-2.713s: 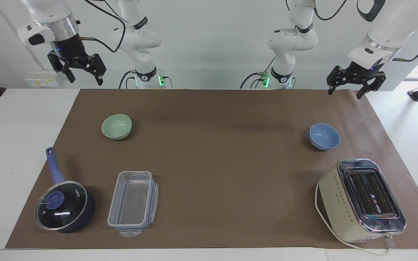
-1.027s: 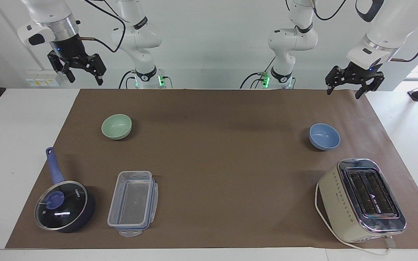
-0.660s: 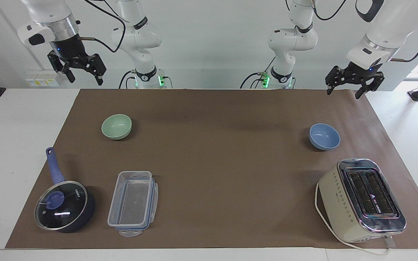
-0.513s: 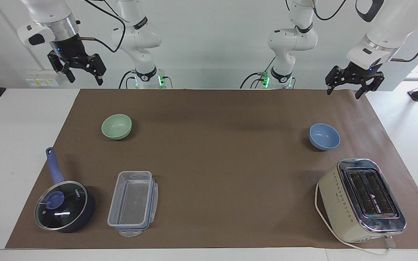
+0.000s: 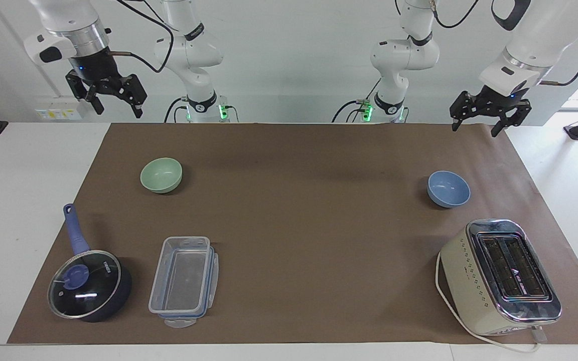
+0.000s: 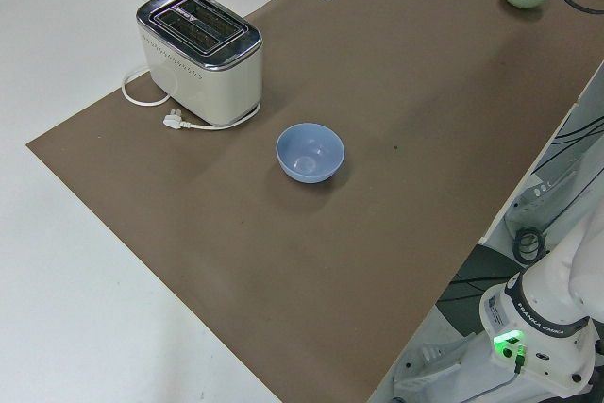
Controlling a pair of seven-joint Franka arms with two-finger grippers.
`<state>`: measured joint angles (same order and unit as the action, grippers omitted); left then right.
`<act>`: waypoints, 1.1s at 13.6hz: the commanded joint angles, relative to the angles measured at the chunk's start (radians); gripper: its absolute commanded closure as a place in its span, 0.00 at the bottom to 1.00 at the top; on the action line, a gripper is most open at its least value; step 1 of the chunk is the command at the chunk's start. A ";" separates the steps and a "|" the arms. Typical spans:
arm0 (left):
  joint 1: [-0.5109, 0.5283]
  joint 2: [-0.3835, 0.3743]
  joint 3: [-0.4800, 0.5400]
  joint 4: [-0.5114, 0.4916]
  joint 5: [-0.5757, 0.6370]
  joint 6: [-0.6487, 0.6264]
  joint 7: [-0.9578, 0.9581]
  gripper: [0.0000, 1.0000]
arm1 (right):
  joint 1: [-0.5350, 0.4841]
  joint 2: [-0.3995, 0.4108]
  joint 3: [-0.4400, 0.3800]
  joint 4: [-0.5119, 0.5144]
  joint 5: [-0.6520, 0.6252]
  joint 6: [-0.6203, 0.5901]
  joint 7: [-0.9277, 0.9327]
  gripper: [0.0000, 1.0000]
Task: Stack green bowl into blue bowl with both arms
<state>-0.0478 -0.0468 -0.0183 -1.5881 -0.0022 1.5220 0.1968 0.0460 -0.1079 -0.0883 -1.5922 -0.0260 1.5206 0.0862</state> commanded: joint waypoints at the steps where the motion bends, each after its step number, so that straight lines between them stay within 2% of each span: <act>1: -0.009 -0.025 0.006 -0.029 0.001 0.003 0.000 0.00 | -0.008 -0.012 0.007 -0.002 -0.005 -0.016 -0.022 0.00; 11: -0.001 -0.033 0.006 -0.041 -0.013 0.007 0.006 0.00 | -0.008 -0.012 0.007 -0.002 -0.003 -0.017 -0.022 0.00; 15: 0.011 -0.068 0.012 -0.101 -0.022 0.035 0.064 0.00 | -0.008 -0.012 0.007 -0.002 -0.003 -0.016 -0.022 0.00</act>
<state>-0.0464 -0.0595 -0.0140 -1.6133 -0.0081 1.5243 0.2161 0.0460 -0.1079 -0.0883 -1.5922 -0.0261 1.5206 0.0862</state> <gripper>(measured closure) 0.000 0.000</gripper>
